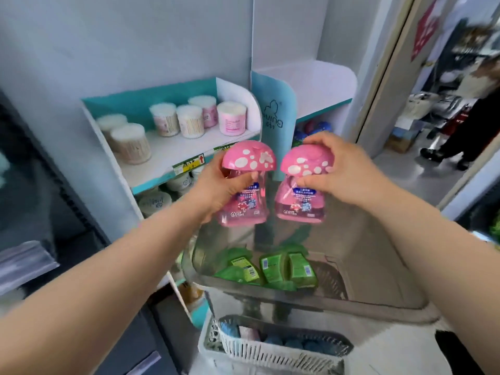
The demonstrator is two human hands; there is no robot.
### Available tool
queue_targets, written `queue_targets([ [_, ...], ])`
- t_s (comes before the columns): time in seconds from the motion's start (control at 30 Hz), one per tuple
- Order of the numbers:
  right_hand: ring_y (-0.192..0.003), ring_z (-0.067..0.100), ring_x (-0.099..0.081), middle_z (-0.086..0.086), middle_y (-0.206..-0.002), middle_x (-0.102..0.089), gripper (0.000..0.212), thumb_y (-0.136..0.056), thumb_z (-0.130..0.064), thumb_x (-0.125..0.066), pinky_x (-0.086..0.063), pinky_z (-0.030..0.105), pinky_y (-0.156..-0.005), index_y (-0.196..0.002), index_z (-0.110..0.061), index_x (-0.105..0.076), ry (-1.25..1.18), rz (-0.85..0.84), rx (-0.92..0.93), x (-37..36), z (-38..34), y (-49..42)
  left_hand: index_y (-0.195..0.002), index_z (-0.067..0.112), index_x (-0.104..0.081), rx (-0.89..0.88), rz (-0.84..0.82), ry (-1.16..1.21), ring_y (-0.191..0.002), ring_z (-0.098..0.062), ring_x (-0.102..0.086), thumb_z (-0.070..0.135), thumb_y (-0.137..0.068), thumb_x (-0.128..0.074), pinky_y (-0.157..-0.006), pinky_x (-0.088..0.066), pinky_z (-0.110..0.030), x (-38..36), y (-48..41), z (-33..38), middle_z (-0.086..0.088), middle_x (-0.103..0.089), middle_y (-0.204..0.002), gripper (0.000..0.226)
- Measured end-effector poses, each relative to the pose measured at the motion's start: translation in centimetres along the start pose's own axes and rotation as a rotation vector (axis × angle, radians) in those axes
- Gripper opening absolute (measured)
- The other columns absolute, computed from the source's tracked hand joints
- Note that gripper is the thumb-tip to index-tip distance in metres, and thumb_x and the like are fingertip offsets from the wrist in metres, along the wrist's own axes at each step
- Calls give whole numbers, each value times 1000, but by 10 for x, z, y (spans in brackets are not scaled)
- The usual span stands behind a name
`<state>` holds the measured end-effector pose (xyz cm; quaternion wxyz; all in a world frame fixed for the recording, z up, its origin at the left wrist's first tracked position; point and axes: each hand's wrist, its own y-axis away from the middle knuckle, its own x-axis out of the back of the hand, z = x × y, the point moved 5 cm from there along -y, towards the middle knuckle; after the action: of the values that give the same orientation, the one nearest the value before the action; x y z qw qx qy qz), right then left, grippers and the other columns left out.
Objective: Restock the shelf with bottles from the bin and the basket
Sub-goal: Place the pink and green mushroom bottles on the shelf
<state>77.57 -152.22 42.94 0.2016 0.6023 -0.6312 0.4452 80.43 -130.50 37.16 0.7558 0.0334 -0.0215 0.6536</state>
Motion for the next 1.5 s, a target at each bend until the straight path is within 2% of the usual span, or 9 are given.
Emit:
queue_targets([
  [0.13, -94, 9, -55, -12, -109, -53, 72, -62, -30, -87, -44, 22, -80, -124, -30, -50, -68, -32, 108, 4, -51, 8, -111, 23, -51, -62, 158, -45, -95, -21, -66, 14, -73, -79, -87, -55, -44, 39, 45, 25, -3, -67, -104, 49],
  [0.23, -92, 9, -55, -11, -108, -53, 71, -62, -30, -87, -44, 20, -78, -123, -31, -51, -110, -85, 194, -7, -84, 18, -115, 20, -51, -80, 257, -142, -97, -24, -65, 8, -71, -80, -87, -55, -46, 66, 84, 33, -9, -66, -108, 53],
  [0.3, -89, 8, -53, -11, -108, -53, 71, -61, -29, -87, -41, 15, -72, -123, -31, -52, -136, -113, 251, -19, -107, 24, -115, 20, -51, -93, 345, -202, -97, -25, -65, 8, -71, -81, -85, -56, -44, 86, 114, 35, -9, -65, -108, 55],
  [0.6, -90, 7, -55, -15, -103, -54, 66, -61, -36, -87, -44, 14, -71, -117, -32, -52, -217, -284, 550, -93, -248, 68, -109, 25, -52, -72, 704, -401, -88, -15, -65, 19, -71, -82, -80, -56, -35, 206, 265, 37, 3, -65, -96, 49],
  [0.83, -93, 10, -54, -12, -107, -52, 65, -62, -33, -86, -45, 24, -80, -118, -26, -54, -273, -339, 726, -146, -371, 103, -110, 27, -48, -51, 913, -471, -85, -9, -62, 24, -71, -81, -65, -51, -20, 304, 372, 40, 9, -60, -94, 52],
  [0.93, -95, 10, -53, -11, -110, -51, 65, -62, -33, -86, -45, 26, -84, -119, -25, -55, -295, -344, 762, -176, -430, 117, -110, 27, -49, -67, 989, -471, -87, -12, -63, 22, -70, -82, -72, -55, -29, 357, 419, 41, 7, -61, -96, 52],
  [1.03, -96, 8, -53, -14, -110, -51, 64, -62, -36, -85, -43, 24, -84, -118, -27, -54, -312, -335, 798, -203, -486, 128, -109, 25, -50, -55, 1034, -457, -84, -8, -62, 20, -70, -82, -67, -54, -24, 408, 455, 41, 7, -61, -94, 50],
  [1.23, -96, 6, -50, -15, -113, -51, 67, -64, -39, -83, -45, 27, -86, -123, -28, -53, -326, -295, 841, -253, -578, 142, -109, 28, -53, -19, 1093, -502, -87, -12, -62, 22, -70, -83, -76, -56, -33, 514, 498, 35, 7, -62, -97, 50],
  [1.5, -98, 10, -54, -12, -117, -54, 62, -66, -39, -81, -49, 34, -84, -121, -31, -53, -317, -279, 865, -296, -653, 136, -120, 20, -52, 44, 1090, -579, -89, -14, -60, 28, -73, -81, -70, -49, -24, 612, 478, 28, 4, -60, -102, 57],
])
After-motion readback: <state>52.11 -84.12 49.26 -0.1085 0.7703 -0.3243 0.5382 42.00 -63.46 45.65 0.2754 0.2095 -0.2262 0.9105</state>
